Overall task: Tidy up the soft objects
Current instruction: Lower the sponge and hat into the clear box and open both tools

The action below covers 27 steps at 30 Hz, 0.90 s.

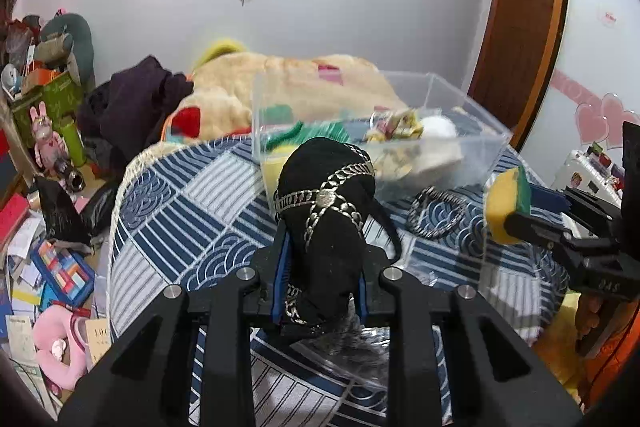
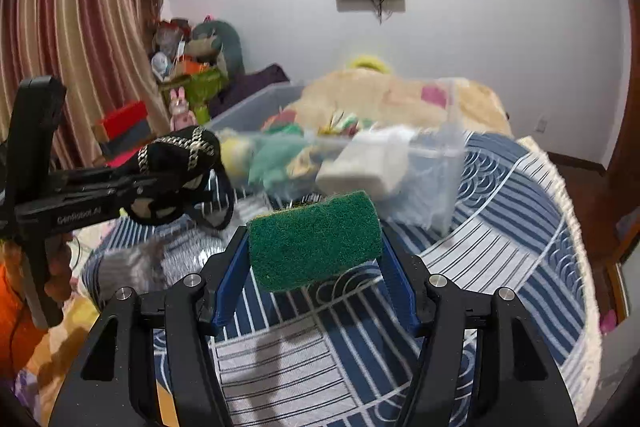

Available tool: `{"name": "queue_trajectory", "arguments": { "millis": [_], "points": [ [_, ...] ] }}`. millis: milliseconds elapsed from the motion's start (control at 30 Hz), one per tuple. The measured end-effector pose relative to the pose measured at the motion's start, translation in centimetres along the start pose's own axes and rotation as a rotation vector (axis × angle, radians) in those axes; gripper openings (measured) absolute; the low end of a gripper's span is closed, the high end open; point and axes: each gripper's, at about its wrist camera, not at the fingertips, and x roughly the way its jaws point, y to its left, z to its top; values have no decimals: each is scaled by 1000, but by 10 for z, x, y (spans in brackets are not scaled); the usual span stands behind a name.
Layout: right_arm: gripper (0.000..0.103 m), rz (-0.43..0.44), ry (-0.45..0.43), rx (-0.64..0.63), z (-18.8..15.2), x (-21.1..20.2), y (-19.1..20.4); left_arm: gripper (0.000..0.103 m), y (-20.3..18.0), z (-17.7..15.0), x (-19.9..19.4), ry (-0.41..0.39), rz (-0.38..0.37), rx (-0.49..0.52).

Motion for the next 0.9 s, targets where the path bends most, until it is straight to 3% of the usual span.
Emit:
{"name": "queue_trajectory", "arguments": {
  "millis": [433, 667, 900],
  "points": [
    [59, -82, -167, 12, 51, -19, -11, 27, -16, 54, -21, -161, -8, 18],
    [60, -87, -133, 6, 69, 5, -17, 27, -12, 72, 2, -163, -15, -12],
    [60, -92, -39, -11, 65, 40, -15, 27, -10, 74, 38, -122, -7, -12]
  ]
}}
